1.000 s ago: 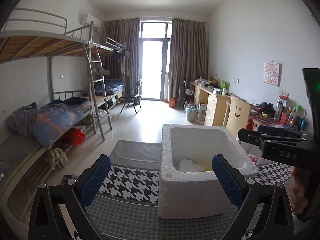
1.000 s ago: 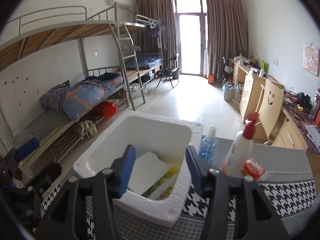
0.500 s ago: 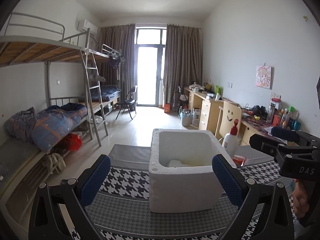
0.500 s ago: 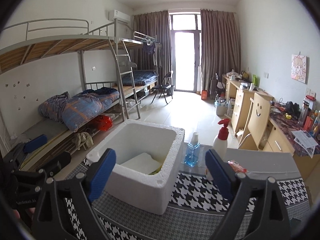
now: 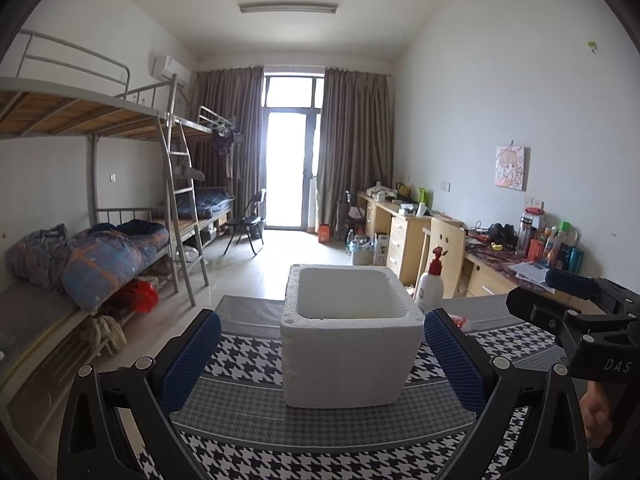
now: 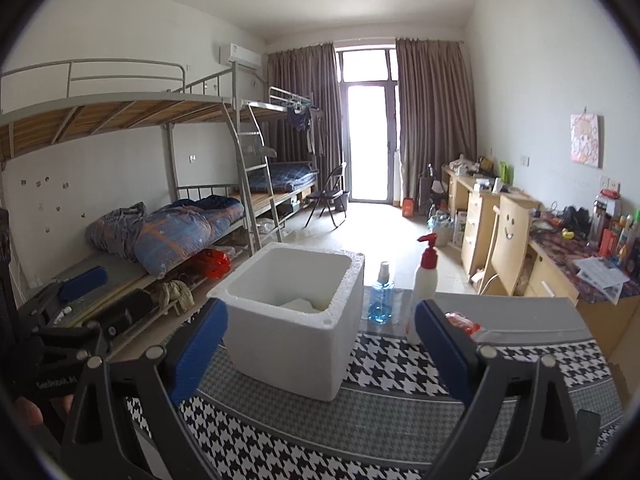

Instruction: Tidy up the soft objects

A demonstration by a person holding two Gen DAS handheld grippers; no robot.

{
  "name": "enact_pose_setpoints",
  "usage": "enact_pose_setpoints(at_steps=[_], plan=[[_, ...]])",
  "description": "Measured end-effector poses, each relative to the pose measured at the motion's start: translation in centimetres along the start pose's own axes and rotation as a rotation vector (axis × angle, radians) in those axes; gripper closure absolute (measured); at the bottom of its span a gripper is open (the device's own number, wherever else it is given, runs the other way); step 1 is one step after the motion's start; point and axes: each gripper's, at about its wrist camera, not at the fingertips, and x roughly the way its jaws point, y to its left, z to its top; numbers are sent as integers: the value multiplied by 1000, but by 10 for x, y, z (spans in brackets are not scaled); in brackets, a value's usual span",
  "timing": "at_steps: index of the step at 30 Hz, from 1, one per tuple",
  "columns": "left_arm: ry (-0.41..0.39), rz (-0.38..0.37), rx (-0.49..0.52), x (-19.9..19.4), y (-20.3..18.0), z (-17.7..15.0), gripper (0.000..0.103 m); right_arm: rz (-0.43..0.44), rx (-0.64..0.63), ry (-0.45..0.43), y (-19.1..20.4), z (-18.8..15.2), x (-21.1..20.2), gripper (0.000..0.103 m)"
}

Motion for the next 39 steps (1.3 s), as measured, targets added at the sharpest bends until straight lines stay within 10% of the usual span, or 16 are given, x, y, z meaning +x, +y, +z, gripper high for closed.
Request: enact_pose_setpoints(at_steps=[39], plan=[[-52,-43,30,-62,-15,-74,1,-123,-19,-167,14,-103,-84,1]])
